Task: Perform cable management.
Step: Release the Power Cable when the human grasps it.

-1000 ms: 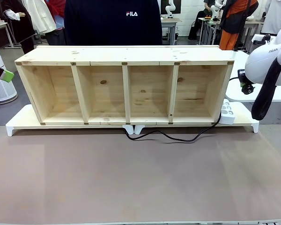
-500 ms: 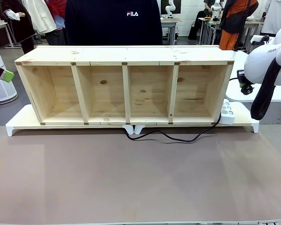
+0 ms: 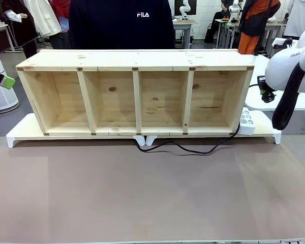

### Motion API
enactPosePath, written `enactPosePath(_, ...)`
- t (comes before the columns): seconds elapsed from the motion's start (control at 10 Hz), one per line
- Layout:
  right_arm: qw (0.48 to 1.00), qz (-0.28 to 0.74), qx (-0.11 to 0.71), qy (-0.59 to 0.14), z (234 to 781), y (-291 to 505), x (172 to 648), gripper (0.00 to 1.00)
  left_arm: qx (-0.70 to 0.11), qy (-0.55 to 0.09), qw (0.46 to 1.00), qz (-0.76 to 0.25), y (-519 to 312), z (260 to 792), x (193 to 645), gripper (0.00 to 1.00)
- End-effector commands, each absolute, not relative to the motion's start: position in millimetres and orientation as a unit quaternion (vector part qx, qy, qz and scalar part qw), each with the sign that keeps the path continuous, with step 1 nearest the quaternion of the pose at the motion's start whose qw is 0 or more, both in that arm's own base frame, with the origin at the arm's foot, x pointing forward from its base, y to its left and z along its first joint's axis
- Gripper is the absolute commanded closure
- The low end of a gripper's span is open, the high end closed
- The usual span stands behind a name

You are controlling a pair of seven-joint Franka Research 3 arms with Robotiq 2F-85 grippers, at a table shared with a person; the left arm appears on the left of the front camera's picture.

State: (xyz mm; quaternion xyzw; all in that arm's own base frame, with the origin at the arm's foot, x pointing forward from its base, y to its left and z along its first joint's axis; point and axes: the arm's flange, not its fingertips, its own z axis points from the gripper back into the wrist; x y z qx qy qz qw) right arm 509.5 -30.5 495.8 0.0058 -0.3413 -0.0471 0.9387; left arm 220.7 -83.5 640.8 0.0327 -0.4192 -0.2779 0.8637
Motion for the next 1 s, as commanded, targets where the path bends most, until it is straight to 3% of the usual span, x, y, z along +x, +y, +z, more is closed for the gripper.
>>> enactPosePath(0.0, 0.938, -0.047, 0.006, -0.343, 496.3, -30.1, 507.4, 0.84, 0.032, -0.422, 0.862, -0.278, -84.2, 638.9, 221.6, 0.00)
enactPosePath(0.9, 0.938, -0.047, 0.006, -0.343, 496.3, -30.1, 507.4, 0.84, 0.032, -0.422, 0.862, -0.278, -84.2, 638.9, 221.6, 0.00)
